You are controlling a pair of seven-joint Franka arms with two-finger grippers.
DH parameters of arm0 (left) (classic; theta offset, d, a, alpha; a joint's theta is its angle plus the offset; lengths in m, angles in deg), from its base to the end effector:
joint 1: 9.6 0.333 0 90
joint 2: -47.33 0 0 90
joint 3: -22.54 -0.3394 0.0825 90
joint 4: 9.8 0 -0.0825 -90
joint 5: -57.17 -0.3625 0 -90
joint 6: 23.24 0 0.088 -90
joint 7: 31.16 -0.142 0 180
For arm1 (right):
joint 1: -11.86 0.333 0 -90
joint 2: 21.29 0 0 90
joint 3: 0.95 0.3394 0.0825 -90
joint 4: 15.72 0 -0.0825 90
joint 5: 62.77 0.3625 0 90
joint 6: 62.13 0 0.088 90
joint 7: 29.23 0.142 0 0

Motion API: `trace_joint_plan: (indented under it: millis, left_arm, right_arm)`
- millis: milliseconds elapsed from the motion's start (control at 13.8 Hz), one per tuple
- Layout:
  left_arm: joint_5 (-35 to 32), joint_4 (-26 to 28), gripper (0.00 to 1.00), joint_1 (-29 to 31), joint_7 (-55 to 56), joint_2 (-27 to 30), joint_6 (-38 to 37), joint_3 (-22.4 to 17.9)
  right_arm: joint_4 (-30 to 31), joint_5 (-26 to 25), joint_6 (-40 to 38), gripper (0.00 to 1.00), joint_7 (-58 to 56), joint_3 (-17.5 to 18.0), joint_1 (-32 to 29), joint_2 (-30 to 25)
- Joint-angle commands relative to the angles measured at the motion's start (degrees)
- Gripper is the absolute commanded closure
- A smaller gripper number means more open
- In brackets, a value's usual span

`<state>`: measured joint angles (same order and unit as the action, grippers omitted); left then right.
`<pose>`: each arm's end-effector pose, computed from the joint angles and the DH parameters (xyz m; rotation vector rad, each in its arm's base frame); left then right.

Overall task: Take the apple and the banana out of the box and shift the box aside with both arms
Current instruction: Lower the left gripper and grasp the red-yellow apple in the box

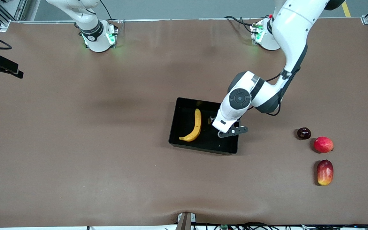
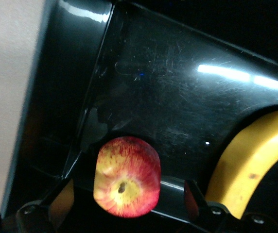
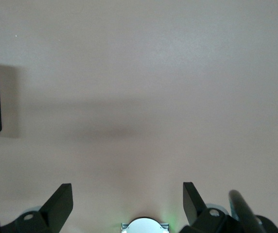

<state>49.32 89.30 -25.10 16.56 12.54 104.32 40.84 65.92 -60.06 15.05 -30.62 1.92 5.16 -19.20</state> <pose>0.5582 -0.3419 0.2382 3.1124 0.3147 -0.1687 0.5166 -0.0277 0.6399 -3.0827 0.0534 0.1728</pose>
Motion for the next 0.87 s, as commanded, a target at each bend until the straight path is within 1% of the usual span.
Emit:
trace_joint_plan:
  millis: [0,145,218,290,363,435,508,653,798]
  left_arm:
    - [-1.4,-0.6,0.00,-0.7,1.3,-1.7,1.8,0.1]
    - [-1.4,-0.3,0.00,-0.8,1.3,-2.4,1.9,0.1]
    - [-1.4,-0.2,0.04,-0.8,1.3,-2.6,1.9,0.1]
    - [-1.4,-0.1,0.30,-0.9,1.0,-2.7,1.9,0.1]
    - [-1.5,-0.1,0.60,-0.8,0.9,-2.7,1.8,0.1]
    - [-1.5,-0.1,0.88,-0.8,0.8,-2.7,1.6,0.1]
    - [-1.6,-0.1,1.00,-0.9,0.7,-2.6,1.5,0.0]
    - [-2.3,-0.7,1.00,-1.1,0.8,-1.9,0.4,0.0]
    - [-2.6,-1.2,1.00,-1.5,1.2,1.2,-0.9,0.1]
  right_arm:
    - [0.2,0.7,-0.4,0.00,0.3,0.7,-0.9,-0.5]
    - [0.2,0.7,-0.3,0.00,0.3,0.7,-1.0,-0.5]
    - [0.2,0.7,-0.2,0.00,0.3,0.7,-1.0,-0.5]
    - [0.2,0.6,-0.3,0.00,0.3,0.6,-0.9,-0.5]
    - [0.2,0.7,-0.2,0.00,0.3,0.7,-0.9,-0.5]
    - [0.2,0.7,-0.2,0.00,0.3,0.7,-1.0,-0.4]
    - [0.2,0.6,-0.3,0.00,0.3,0.6,-1.1,-0.4]
    - [0.1,0.6,-0.1,0.00,0.3,0.6,-1.2,-0.4]
    - [-0.3,0.6,0.4,0.00,0.3,0.7,-1.0,-0.4]
